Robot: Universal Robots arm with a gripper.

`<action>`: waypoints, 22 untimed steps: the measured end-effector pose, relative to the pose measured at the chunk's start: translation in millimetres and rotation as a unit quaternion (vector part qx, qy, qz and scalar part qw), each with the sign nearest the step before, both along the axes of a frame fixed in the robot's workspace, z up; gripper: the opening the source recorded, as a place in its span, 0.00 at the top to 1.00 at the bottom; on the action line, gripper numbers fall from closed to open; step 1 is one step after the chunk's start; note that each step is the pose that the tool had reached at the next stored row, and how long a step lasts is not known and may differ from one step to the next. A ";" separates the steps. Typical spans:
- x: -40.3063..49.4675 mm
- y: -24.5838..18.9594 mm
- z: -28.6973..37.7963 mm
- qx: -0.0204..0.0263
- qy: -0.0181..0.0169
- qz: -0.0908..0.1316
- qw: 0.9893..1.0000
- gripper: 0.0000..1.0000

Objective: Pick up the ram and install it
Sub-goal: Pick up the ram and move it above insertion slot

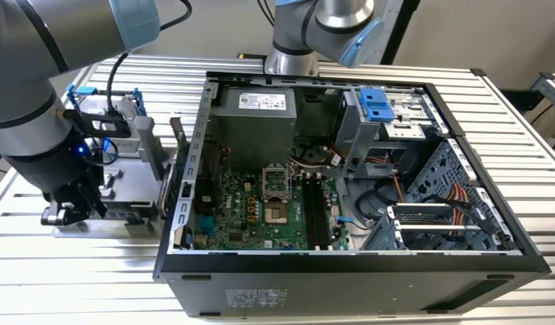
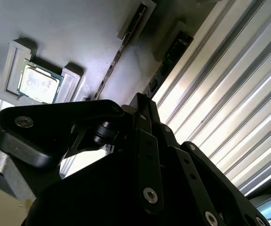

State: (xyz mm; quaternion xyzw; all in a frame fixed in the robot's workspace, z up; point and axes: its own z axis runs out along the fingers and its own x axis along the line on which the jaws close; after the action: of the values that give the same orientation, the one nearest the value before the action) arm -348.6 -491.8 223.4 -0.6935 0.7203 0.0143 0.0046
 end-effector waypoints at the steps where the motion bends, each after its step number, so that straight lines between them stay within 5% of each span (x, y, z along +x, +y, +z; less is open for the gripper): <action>1: 0.0 0.0 0.3 0.000 0.000 0.000 1.000 1.00; 22: 0.1 -0.1 11.4 0.000 0.000 0.000 1.000 1.00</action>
State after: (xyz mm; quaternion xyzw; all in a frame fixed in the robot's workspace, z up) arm -348.5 -491.9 234.9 -0.6935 0.7203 0.0143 0.0045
